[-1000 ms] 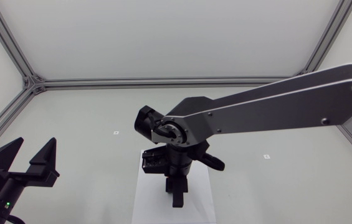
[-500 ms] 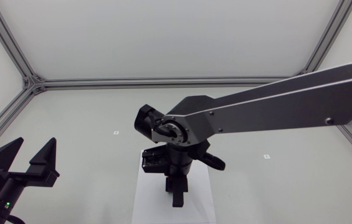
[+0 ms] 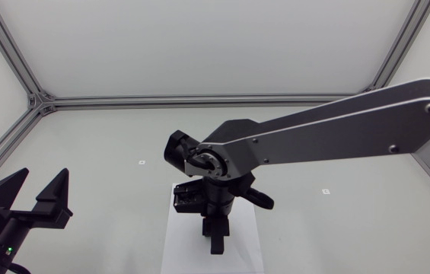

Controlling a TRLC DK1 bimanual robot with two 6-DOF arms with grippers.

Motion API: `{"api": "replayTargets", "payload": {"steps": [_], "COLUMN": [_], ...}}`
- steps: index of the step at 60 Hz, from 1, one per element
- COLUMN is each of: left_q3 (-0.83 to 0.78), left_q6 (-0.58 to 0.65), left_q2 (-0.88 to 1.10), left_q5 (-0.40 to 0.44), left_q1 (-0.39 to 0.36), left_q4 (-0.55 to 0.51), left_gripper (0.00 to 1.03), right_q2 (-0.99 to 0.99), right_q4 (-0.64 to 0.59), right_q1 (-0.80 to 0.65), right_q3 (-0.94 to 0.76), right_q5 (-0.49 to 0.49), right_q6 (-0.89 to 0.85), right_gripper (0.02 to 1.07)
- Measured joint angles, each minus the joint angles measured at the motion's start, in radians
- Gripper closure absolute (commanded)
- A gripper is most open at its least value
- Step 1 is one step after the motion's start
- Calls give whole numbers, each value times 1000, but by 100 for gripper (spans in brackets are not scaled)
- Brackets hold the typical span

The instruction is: Pick up the orange 2x2 brick with the right arm and stack it on top of the green 2x2 brick in the center

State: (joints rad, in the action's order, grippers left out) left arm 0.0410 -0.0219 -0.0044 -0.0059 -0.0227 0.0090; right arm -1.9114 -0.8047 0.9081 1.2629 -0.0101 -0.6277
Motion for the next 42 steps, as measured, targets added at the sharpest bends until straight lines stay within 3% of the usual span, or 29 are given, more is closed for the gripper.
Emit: {"api": "replayTargets", "payload": {"steps": [42], "left_q3": [0], "left_q6": [0], "left_q2": [0], "left_q5": [0], "left_q1": [0], "left_q4": [0], "left_gripper": [4], "right_q2": [-10], "right_q4": [0], "right_q1": [14], "right_q3": [6], "right_q5": [1], "right_q6": [18], "right_gripper": [89]}}
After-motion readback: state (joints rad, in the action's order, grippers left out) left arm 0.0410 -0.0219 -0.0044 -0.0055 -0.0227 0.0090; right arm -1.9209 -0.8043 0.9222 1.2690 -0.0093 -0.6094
